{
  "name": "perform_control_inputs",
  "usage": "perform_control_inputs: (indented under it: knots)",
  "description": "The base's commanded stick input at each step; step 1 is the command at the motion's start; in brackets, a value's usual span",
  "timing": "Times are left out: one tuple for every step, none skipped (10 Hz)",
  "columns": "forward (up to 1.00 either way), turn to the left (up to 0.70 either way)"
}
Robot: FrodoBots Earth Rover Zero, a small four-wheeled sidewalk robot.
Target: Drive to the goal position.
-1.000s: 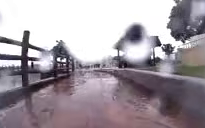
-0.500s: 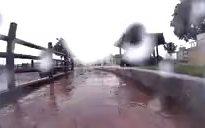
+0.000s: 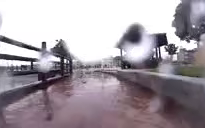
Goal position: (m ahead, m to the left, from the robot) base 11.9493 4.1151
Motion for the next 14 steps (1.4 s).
perform_control_inputs:
  knots:
    - [1.0, 0.01]
    - [1.0, 0.0]
    - [1.0, 0.0]
    - [1.0, 0.0]
    - [1.0, 0.0]
    - [1.0, 0.0]
    - [1.0, 0.0]
    - [1.0, 0.0]
    - [1.0, 0.0]
    - [1.0, 0.01]
    - [1.0, 0.15]
    - [1.0, 0.19]
    - [1.0, 0.11]
    - [1.0, 0.01]
